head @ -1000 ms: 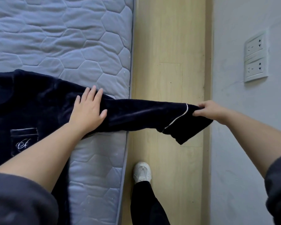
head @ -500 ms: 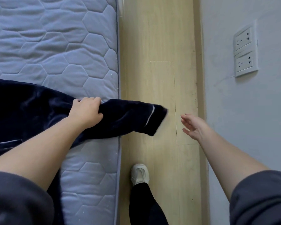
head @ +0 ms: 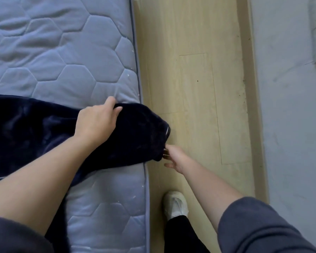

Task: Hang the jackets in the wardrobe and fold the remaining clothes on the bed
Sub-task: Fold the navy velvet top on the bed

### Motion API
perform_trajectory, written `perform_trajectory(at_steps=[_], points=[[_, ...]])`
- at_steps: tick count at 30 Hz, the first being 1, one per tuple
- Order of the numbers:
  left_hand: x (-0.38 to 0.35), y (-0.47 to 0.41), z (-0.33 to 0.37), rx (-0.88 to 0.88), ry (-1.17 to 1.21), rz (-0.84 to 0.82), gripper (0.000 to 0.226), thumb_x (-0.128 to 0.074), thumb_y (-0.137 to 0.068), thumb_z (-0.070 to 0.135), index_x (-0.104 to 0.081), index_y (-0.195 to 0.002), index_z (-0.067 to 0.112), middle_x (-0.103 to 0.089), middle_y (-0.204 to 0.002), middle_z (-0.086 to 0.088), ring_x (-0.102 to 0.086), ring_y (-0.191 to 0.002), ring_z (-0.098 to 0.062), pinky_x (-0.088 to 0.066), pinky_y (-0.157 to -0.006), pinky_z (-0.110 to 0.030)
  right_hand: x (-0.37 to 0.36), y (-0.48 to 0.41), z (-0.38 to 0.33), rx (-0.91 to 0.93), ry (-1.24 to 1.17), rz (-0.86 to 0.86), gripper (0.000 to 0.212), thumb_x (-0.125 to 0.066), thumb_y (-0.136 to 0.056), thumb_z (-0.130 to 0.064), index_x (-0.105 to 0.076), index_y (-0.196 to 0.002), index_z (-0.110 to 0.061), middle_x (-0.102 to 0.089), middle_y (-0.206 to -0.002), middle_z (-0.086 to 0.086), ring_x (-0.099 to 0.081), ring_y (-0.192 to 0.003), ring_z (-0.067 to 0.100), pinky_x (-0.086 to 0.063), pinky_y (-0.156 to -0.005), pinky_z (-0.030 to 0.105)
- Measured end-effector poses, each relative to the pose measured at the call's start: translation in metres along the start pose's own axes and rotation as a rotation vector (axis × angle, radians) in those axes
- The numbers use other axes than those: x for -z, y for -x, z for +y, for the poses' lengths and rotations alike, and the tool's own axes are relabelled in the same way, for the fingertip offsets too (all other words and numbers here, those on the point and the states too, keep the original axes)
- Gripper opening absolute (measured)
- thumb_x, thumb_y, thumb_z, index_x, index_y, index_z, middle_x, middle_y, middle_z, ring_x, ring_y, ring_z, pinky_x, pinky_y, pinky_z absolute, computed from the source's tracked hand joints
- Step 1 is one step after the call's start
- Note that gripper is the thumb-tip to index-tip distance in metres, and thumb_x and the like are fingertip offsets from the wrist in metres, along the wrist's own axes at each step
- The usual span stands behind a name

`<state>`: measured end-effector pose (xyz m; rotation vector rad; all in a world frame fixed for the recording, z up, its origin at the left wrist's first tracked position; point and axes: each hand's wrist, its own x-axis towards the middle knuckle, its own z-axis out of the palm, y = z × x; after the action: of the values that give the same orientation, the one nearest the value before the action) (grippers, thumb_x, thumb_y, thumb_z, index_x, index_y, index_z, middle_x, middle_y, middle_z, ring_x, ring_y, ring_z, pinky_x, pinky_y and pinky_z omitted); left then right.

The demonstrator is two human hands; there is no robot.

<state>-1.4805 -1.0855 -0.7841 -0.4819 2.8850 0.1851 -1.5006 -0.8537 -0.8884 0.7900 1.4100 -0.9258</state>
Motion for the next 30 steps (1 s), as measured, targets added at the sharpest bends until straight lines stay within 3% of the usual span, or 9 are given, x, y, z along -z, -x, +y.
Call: perform_trajectory(at_steps=[5, 9, 12, 14, 17, 21, 23, 26, 30], points=[[-0.016, 0.001, -0.002, -0.07, -0.002, 0.142, 0.036, -0.036, -0.095, 0.032, -0.055, -0.087, 0.002, -0.053, -0.047, -0.018, -0.05, -0.04, -0.038, -0.023, -0.047, -0.029, -0.019, -0.053, -0.001, 0.026, -0.156, 0.074, 0.074, -0.031, -0.092, -0.068, -0.023, -0.151, -0.023, -0.034, -0.153, 0.002, -0.036, -0.136, 0.025, -0.024, -0.111, 0.05], [-0.022, 0.002, -0.002, -0.075, 0.021, 0.185, 0.034, -0.038, -0.094, 0.031, -0.055, -0.084, 0.003, -0.05, -0.046, -0.018, -0.047, -0.038, -0.036, -0.023, -0.047, -0.028, -0.015, -0.077, -0.002, 0.065, -0.228, 0.015, 0.073, -0.02, -0.092, -0.07, -0.03, -0.147, -0.023, -0.068, -0.109, -0.007, -0.056, -0.108, 0.015, -0.016, -0.111, 0.055], [-0.023, 0.005, -0.001, -0.068, 0.038, 0.224, 0.032, -0.04, -0.094, 0.028, -0.056, -0.082, 0.003, -0.048, -0.045, -0.016, -0.046, -0.037, -0.033, -0.024, -0.046, -0.027, -0.014, -0.09, -0.003, 0.06, -0.249, -0.003, 0.07, -0.021, -0.096, -0.063, -0.032, -0.147, -0.017, -0.052, -0.14, 0.003, -0.047, -0.129, 0.022, -0.023, -0.111, 0.054], [-0.025, 0.006, 0.0, -0.075, 0.028, 0.24, 0.031, -0.042, -0.094, 0.027, -0.056, -0.081, 0.003, -0.048, -0.045, -0.014, -0.045, -0.037, -0.032, -0.024, -0.046, -0.027, -0.02, -0.099, -0.001, 0.043, -0.275, -0.044, 0.063, -0.02, -0.099, -0.056, -0.036, -0.145, -0.016, -0.047, -0.144, 0.007, -0.045, -0.131, 0.025, -0.028, -0.112, 0.053], [-0.028, 0.006, 0.001, -0.077, 0.015, 0.254, 0.03, -0.042, -0.094, 0.026, -0.056, -0.081, 0.004, -0.048, -0.046, -0.013, -0.044, -0.037, -0.032, -0.023, -0.046, -0.027, -0.035, -0.104, 0.002, -0.001, -0.232, -0.12, 0.053, -0.035, -0.097, -0.054, -0.052, -0.133, -0.02, -0.058, -0.131, 0.007, -0.054, -0.12, 0.026, -0.039, -0.106, 0.049], [-0.029, 0.006, 0.0, -0.074, 0.001, 0.261, 0.03, -0.042, -0.095, 0.026, -0.056, -0.08, 0.005, -0.048, -0.046, -0.012, -0.043, -0.038, -0.031, -0.023, -0.047, -0.027, -0.049, -0.104, 0.002, -0.03, -0.196, -0.201, 0.044, -0.051, -0.092, -0.049, -0.064, -0.11, -0.012, -0.071, -0.096, 0.008, -0.065, -0.087, 0.025, -0.055, -0.069, 0.032], [-0.03, 0.006, 0.001, -0.079, -0.005, 0.256, 0.029, -0.042, -0.094, 0.026, -0.056, -0.08, 0.005, -0.049, -0.046, -0.012, -0.044, -0.038, -0.032, -0.023, -0.047, -0.027, -0.049, -0.106, -0.002, 0.032, -0.2, -0.204, 0.042, -0.054, -0.089, -0.05, -0.067, -0.105, -0.014, -0.073, -0.089, 0.006, -0.066, -0.084, 0.023, -0.055, -0.072, 0.033], [-0.031, 0.004, 0.001, -0.089, 0.004, 0.25, 0.028, -0.041, -0.094, 0.026, -0.055, -0.08, 0.006, -0.049, -0.046, -0.013, -0.044, -0.037, -0.033, -0.024, -0.047, -0.028, -0.03, -0.105, -0.005, 0.17, -0.149, -0.06, 0.04, -0.062, -0.088, -0.037, -0.06, -0.121, -0.013, -0.071, -0.102, 0.007, -0.067, -0.094, 0.024, -0.056, -0.086, 0.04], [-0.027, 0.004, 0.002, -0.092, 0.007, 0.246, 0.029, -0.042, -0.093, 0.026, -0.055, -0.079, 0.004, -0.049, -0.045, -0.015, -0.045, -0.037, -0.034, -0.024, -0.047, -0.027, 0.04, -0.059, -0.002, 0.165, -0.208, -0.087, 0.034, -0.068, -0.086, -0.03, -0.064, -0.117, -0.018, -0.074, -0.102, 0.005, -0.068, -0.096, 0.024, -0.056, -0.078, 0.038]])
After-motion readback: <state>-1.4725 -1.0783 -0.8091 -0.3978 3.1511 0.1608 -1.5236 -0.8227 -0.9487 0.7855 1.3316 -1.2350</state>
